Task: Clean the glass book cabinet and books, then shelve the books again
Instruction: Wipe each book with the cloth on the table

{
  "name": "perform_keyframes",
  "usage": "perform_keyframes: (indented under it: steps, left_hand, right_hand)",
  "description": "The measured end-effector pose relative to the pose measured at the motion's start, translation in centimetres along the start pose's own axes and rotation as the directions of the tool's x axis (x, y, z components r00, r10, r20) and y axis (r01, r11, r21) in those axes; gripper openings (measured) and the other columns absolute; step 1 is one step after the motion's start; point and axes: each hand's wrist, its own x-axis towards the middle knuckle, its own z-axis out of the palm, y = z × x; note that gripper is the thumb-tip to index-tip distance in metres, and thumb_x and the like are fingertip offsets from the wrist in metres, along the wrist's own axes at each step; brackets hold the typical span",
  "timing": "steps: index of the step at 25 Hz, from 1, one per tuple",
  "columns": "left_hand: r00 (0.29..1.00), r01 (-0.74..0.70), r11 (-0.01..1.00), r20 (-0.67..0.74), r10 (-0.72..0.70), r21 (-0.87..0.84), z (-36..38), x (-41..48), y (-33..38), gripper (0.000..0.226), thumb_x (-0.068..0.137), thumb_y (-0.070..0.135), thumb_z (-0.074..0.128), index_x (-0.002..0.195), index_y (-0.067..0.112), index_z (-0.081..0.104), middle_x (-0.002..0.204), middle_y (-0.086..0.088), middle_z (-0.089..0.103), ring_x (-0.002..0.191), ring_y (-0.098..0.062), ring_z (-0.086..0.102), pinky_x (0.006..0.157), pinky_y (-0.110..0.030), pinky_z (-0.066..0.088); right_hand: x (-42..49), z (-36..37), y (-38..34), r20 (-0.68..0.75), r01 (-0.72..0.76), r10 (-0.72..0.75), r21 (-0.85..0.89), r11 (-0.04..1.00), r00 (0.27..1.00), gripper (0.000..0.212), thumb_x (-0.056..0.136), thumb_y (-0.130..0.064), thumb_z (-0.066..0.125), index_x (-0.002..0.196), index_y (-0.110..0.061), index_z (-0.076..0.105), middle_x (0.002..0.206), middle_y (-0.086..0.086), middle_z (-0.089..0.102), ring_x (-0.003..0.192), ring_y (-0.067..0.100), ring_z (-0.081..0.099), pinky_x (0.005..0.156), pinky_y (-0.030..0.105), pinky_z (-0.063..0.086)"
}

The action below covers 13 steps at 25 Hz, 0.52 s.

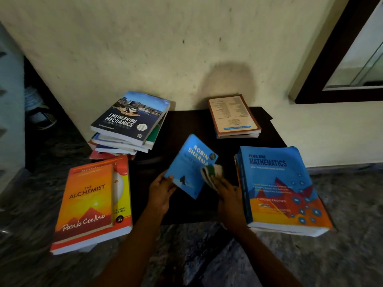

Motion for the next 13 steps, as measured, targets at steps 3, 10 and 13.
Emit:
perform_keyframes:
  steps: [3,10,13]
  left_hand:
    - [0.982,-0.190,0.982,0.016,0.190,-0.020,0.6,-0.1,3.2,0.027,0.092,-0.001,0.049,0.119,0.002,0.052,0.086,-0.004,0.071,0.070,-0.008,0.068,0.064,-0.021,0.057]
    - [0.499,-0.810,0.108,0.582,0.642,0.576,-4.1,-1.0,-0.4,0.052,0.089,-0.004,0.046,0.131,0.026,0.052,0.129,0.012,0.054,0.124,0.013,0.041,0.110,-0.015,0.027]
    - [0.450,-0.821,-0.133,0.773,0.447,0.555,-8.9,-0.1,-5.2,0.035,0.102,0.019,0.029,0.131,0.019,0.049,0.130,-0.003,0.057,0.136,-0.006,0.032,0.116,-0.023,0.013]
  right_hand:
    - [2.3,-2.7,-0.5,-0.083,-0.046,0.053,0.085,0.995,0.995,0.063,0.073,-0.003,0.036,0.132,-0.018,0.050,0.138,0.009,0.048,0.112,0.039,0.048,0.090,0.019,0.022]
    - [4.3,-3.8,-2.5,-0.102,0.028,-0.016,0.113,0.993,0.995,0.060,0.085,0.010,0.045,0.136,-0.022,0.044,0.145,0.005,0.040,0.121,0.033,0.041,0.100,0.027,0.024]
    - [4.5,-2.2,-3.1,-0.026,0.024,-0.020,0.135,0.991,0.999,0.055,0.088,0.008,0.044,0.137,-0.019,0.044,0.145,0.007,0.038,0.120,0.034,0.038,0.092,0.015,0.017]
